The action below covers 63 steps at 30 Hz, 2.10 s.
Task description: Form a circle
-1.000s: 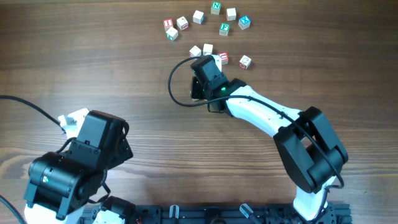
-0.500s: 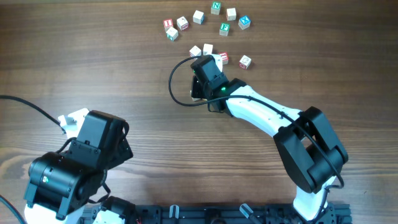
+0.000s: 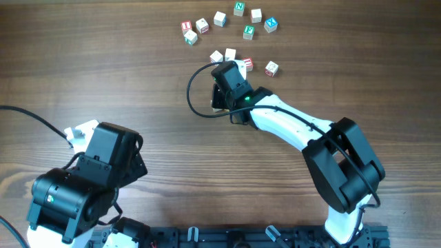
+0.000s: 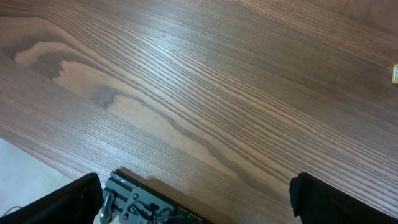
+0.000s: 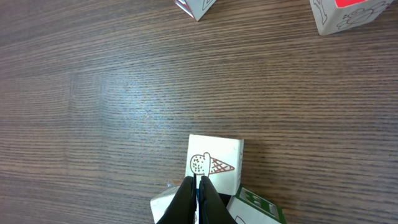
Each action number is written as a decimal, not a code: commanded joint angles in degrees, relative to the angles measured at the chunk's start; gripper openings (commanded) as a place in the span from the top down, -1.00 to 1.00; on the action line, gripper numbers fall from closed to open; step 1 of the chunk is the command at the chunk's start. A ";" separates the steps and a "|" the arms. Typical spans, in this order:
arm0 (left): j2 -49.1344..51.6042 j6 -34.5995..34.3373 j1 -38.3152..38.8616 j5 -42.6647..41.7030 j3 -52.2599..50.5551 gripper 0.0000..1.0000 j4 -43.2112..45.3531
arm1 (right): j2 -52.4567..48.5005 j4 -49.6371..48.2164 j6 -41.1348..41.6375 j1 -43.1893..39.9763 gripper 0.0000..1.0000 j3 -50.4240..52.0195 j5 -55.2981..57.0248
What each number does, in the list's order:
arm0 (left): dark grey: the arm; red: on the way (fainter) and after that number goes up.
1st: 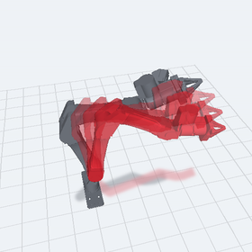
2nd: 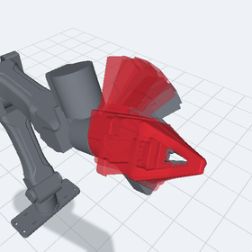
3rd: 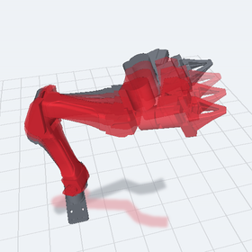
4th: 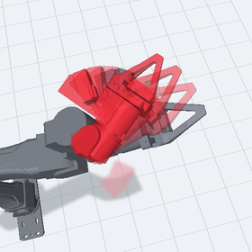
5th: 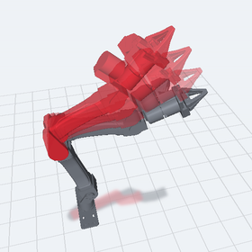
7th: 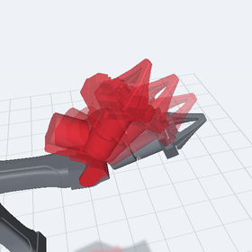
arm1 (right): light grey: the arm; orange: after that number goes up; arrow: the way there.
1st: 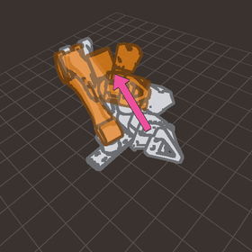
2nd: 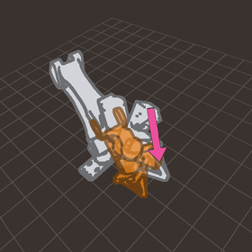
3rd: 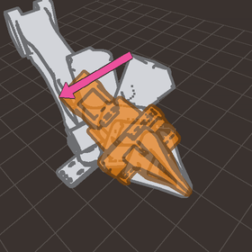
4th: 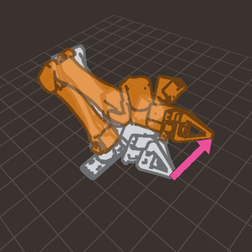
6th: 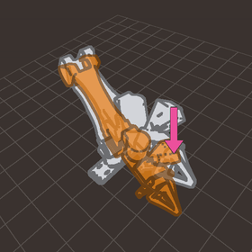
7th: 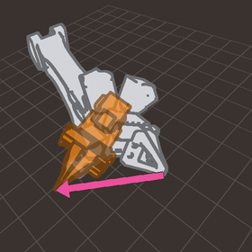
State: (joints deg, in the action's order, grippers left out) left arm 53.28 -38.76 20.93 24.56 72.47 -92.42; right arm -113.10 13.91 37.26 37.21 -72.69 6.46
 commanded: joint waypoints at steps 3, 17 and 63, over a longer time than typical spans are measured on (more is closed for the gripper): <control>-0.13 -0.94 -0.33 -0.07 -0.15 -1.00 0.02 | -1.03 0.50 0.83 0.11 0.91 -1.07 0.11; -0.13 -0.94 -0.33 -0.07 -0.15 -1.00 0.02 | -1.79 0.74 1.75 0.13 0.91 -1.07 -0.52; -0.13 -0.94 -0.33 -0.07 -0.15 -1.00 0.02 | -2.64 0.68 1.95 0.13 0.91 -0.79 -1.11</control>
State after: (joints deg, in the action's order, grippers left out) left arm 53.28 -38.76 20.93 24.56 72.47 -92.42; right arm -114.45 14.74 38.33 37.21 -72.69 6.04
